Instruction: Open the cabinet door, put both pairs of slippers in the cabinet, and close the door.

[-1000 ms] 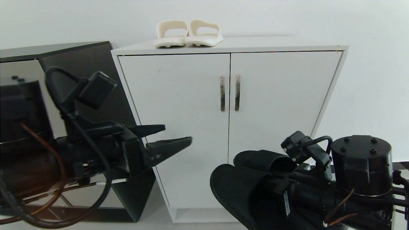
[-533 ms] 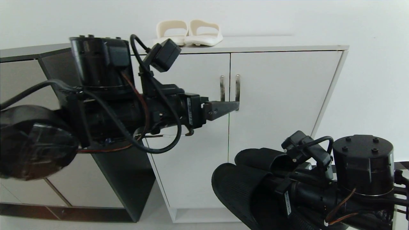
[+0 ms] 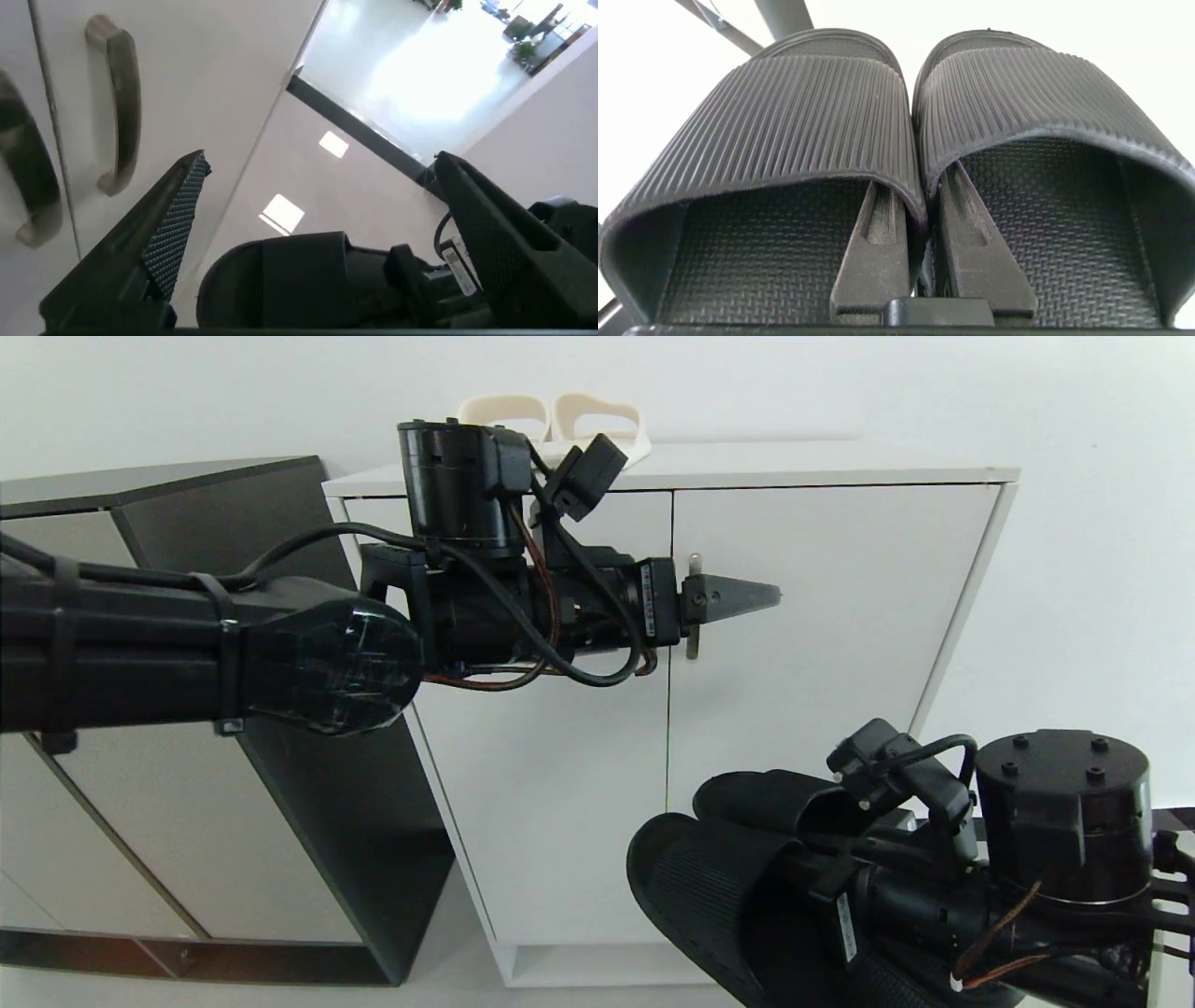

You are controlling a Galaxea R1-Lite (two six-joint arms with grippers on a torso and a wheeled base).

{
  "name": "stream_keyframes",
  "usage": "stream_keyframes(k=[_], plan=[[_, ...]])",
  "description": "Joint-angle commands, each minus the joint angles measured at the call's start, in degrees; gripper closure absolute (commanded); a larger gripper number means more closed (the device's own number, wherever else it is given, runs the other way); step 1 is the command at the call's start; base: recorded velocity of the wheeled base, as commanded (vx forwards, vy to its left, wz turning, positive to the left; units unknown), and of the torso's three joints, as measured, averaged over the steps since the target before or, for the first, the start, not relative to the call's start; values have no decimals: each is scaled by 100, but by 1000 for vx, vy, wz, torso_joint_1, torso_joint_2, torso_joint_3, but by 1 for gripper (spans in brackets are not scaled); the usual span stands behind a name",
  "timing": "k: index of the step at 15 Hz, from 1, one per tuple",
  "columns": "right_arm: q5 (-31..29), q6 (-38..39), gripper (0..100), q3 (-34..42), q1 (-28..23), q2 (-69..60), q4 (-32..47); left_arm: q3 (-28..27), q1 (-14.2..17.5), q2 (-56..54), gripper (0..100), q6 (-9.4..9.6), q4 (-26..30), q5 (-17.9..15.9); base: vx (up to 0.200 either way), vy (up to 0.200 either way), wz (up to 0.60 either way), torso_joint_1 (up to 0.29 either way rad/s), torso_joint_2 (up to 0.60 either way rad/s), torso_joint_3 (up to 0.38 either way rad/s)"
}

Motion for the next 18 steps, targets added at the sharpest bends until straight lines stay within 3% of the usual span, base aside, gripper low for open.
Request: stream_keyframes(k=[1,2,4,12,18], plan=[[10,0,100,0,-15,16,-2,-222,25,317,0,-16,1,-5,0,0,0,0,0,0],[10,0,100,0,-15,16,-11,-275,25,370,0,63,1,74,0,0,0,0,0,0],[10,-9,100,-9,-59,7,-11,-301,25,370,0,397,63,267,0,0,0,0,0,0],[1,-9,100,-9,-94,-28,-11,-468,227,510,0,458,159,434,0,0,0,0,0,0],[27,-35,100,0,-85,-20,-11,-1057,166,1029,0,458,168,514,0,0,0,0,0,0]])
